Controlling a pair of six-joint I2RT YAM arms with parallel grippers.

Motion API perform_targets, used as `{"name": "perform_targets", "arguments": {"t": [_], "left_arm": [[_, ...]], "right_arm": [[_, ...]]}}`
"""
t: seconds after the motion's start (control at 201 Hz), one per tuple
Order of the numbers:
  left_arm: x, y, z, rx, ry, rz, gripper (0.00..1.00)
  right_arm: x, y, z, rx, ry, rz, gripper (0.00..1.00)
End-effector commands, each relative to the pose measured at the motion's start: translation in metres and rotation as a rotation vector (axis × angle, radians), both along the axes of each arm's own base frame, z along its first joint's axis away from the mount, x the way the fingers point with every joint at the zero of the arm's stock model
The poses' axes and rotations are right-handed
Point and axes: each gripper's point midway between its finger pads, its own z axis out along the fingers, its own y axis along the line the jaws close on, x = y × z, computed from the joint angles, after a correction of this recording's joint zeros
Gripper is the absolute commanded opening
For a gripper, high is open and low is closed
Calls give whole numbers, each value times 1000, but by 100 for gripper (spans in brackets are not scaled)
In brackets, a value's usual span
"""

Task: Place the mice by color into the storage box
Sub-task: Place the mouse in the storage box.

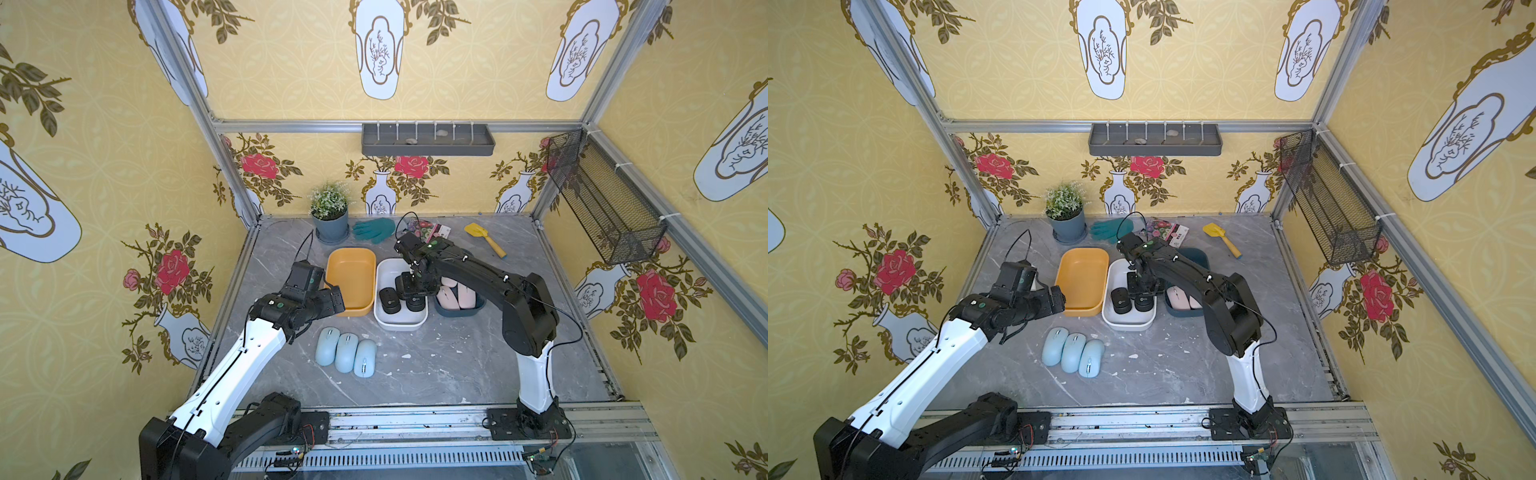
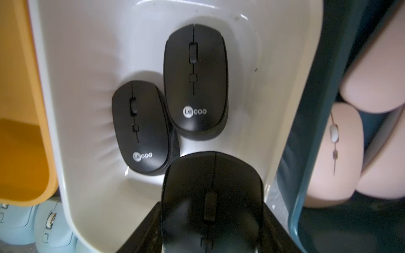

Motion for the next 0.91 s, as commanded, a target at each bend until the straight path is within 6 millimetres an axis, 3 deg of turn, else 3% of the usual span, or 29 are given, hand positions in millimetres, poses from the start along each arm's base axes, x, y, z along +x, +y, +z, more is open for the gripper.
{"name": "perform_targets", "arguments": {"t": [0.0,0.294,0.463,0.582,0.782,0.906], "left_arm": [[7,1,3,18,-14,6,98],[11,-4,-17,41,58,-18,98],[13,-5,-15,42,57,-24,98],[12,-5,-13,43,56,-23,98],[5,-4,-16,36,73,-25,98],[-3,-1,-20,33,84,-20,98]], "right_arm": [[22,6,-4,40,-27,49,52],[58,-1,-20,71,-30,20,53],[68,5,-23,76,-35,29,55],[72,9,-14,91,-52,32,69],[78,10,17,109,-114,29,79],[79,8,33,103,-143,27,79]]}}
